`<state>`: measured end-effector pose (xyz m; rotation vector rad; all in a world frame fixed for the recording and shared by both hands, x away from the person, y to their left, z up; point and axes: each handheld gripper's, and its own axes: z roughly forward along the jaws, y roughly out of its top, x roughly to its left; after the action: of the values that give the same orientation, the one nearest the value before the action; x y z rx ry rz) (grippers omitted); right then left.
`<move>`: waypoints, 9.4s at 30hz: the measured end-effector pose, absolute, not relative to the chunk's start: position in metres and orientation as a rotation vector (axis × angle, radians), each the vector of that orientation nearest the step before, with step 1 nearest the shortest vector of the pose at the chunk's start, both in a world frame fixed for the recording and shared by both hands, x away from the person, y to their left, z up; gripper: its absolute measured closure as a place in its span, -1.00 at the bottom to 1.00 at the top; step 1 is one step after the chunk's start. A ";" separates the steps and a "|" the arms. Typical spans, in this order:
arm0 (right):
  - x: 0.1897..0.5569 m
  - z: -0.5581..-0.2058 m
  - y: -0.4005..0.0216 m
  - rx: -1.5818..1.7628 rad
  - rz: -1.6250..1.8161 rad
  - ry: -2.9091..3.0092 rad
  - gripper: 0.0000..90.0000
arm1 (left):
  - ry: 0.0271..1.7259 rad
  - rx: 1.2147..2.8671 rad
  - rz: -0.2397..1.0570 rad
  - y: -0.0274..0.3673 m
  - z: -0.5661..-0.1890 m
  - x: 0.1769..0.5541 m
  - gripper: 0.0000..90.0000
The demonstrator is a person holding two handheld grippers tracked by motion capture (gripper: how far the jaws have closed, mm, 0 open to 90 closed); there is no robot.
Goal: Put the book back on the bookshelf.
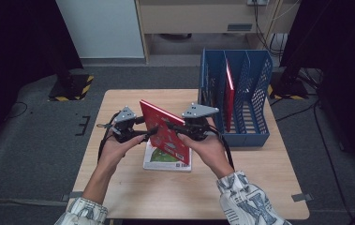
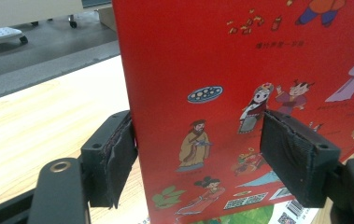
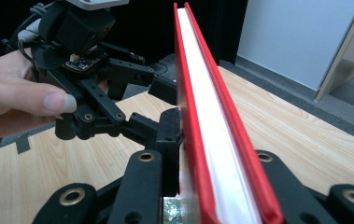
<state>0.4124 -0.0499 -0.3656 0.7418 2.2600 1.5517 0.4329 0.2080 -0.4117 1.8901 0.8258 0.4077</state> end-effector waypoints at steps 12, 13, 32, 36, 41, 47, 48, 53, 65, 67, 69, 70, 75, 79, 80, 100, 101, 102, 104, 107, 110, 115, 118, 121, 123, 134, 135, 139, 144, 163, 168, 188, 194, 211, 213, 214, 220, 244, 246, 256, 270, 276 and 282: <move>0.414 -0.365 -0.046 0.723 1.551 2.266 0.73 | 0.832 1.913 0.409 0.210 -0.417 0.432 -0.44; 0.414 -0.365 -0.046 0.719 1.551 2.266 0.73 | 0.840 1.917 0.416 0.211 -0.419 0.431 -0.47; 0.414 -0.366 -0.045 0.731 1.565 2.232 0.76 | 1.089 1.951 0.464 0.267 -0.496 0.407 -0.78; 0.417 -0.365 -0.046 0.749 1.577 2.228 0.76 | 1.146 1.959 0.484 0.278 -0.502 0.407 -0.82; 0.420 -0.364 -0.046 0.781 1.580 2.207 0.76 | 1.178 2.007 0.498 0.283 -0.508 0.408 -0.88; 0.418 -0.358 -0.051 0.791 1.572 2.185 0.76 | 1.225 2.036 0.507 0.288 -0.513 0.409 -0.88; 0.418 -0.357 -0.052 0.789 1.568 2.184 0.76 | 1.239 2.043 0.503 0.288 -0.515 0.410 -0.88; 0.416 -0.352 -0.059 0.793 1.563 2.177 0.76 | 1.306 2.095 0.494 0.290 -0.521 0.410 -0.89; 0.407 -0.350 -0.073 0.799 1.572 2.158 0.76 | 1.351 2.122 0.489 0.290 -0.528 0.411 -0.88; 0.405 -0.350 -0.075 0.798 1.571 2.158 0.76 | 1.354 2.121 0.489 0.290 -0.528 0.411 -0.88; 0.404 -0.349 -0.078 0.802 1.572 2.155 0.76 | 1.357 2.121 0.493 0.290 -0.528 0.411 -0.89; 0.403 -0.348 -0.079 0.799 1.571 2.154 0.76 | 1.359 2.118 0.498 0.289 -0.529 0.411 -0.90; 0.401 -0.346 -0.085 0.819 1.573 2.144 0.76 | 1.354 2.083 0.524 0.288 -0.532 0.408 -0.94; 0.399 -0.346 -0.089 0.831 1.581 2.139 0.76 | 1.340 2.066 0.540 0.288 -0.535 0.406 -0.99; 0.399 -0.346 -0.091 0.836 1.582 2.137 0.76 | 1.335 2.060 0.538 0.288 -0.536 0.406 -1.00; 0.377 -0.350 -0.121 0.866 1.579 2.128 0.76 | 1.328 2.053 0.543 0.288 -0.537 0.406 -1.00; 0.375 -0.350 -0.124 0.874 1.581 2.127 0.76 | 1.328 2.053 0.543 0.288 -0.537 0.406 -1.00; 0.374 -0.350 -0.127 0.878 1.581 2.122 0.76 | 1.327 2.053 0.543 0.288 -0.537 0.406 -1.00; 0.372 -0.350 -0.132 0.884 1.588 2.114 0.76 | 1.327 2.053 0.543 0.288 -0.537 0.406 -1.00; 0.369 -0.350 -0.140 0.894 1.590 2.103 0.76 | 1.327 2.053 0.543 0.288 -0.537 0.406 -1.00; 0.366 -0.350 -0.147 0.904 1.593 2.090 0.76 | 1.327 2.054 0.543 0.288 -0.537 0.406 -1.00; 0.361 -0.352 -0.156 0.917 1.594 2.090 0.76 | 1.327 2.053 0.543 0.288 -0.537 0.406 -1.00; 0.357 -0.354 -0.161 0.922 1.591 2.088 0.76 | 1.327 2.053 0.543 0.288 -0.537 0.406 -1.00; 0.354 -0.355 -0.166 0.926 1.591 2.086 0.76 | 1.326 2.053 0.543 0.288 -0.537 0.406 -1.00; 0.353 -0.356 -0.169 0.934 1.593 2.084 0.76 | 1.326 2.053 0.543 0.288 -0.537 0.406 -1.00; 0.347 -0.346 -0.183 0.967 1.605 2.063 0.76 | 1.324 2.053 0.543 0.287 -0.537 0.406 -1.00; 0.347 -0.342 -0.184 0.975 1.619 2.052 0.76 | 1.324 2.054 0.543 0.287 -0.537 0.406 -1.00; 0.348 -0.330 -0.186 0.969 1.642 2.028 0.76 | 1.321 2.056 0.541 0.287 -0.537 0.406 -1.00; 0.348 -0.312 -0.192 0.967 1.635 1.997 0.76 | 1.322 2.055 0.541 0.287 -0.537 0.406 -1.00; 0.355 -0.280 -0.227 1.027 1.581 1.885 0.76 | 1.325 2.049 0.540 0.286 -0.537 0.406 -1.00; 0.360 -0.279 -0.237 1.060 1.553 1.853 0.76 | 1.322 2.055 0.541 0.286 -0.537 0.406 -1.00; 0.362 -0.277 -0.267 1.137 1.489 1.779 0.76 | 1.318 2.058 0.540 0.286 -0.537 0.406 -1.00; 0.367 -0.277 -0.271 1.158 1.474 1.759 0.76 | 1.319 2.058 0.540 0.285 -0.537 0.406 -1.00; 0.396 -0.270 -0.265 1.167 1.339 1.720 0.76 | 1.315 2.057 0.538 0.284 -0.537 0.407 -1.00; 0.400 -0.270 -0.264 1.168 1.327 1.717 0.76 | 1.314 2.057 0.538 0.284 -0.537 0.407 -1.00; 0.403 -0.270 -0.263 1.171 1.321 1.713 0.76 | 1.314 2.057 0.538 0.284 -0.537 0.407 -1.00; 0.415 -0.270 -0.261 1.185 1.288 1.677 0.76 | 1.312 2.061 0.537 0.284 -0.537 0.407 -1.00; 0.448 -0.271 -0.240 1.203 1.268 1.671 0.76 | 1.307 2.063 0.535 0.283 -0.537 0.407 -1.00; 0.449 -0.272 -0.239 1.202 1.265 1.673 0.76 | 1.307 2.062 0.535 0.283 -0.537 0.407 -1.00; 0.458 -0.271 -0.234 1.207 1.247 1.671 0.76 | 1.302 2.066 0.534 0.282 -0.537 0.408 -1.00; 0.485 -0.269 -0.226 1.236 1.213 1.636 0.76 | 1.300 2.057 0.531 0.281 -0.537 0.409 -1.00; 0.491 -0.271 -0.226 1.258 1.212 1.619 0.76 | 1.299 2.058 0.531 0.280 -0.537 0.409 -1.00; 0.500 -0.272 -0.224 1.266 1.196 1.609 0.76 | 1.294 2.063 0.531 0.280 -0.537 0.410 -1.00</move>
<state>0.5000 -0.2238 -0.2723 1.2662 1.6094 1.1961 0.4097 0.2802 -0.5371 2.0633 1.2941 0.5312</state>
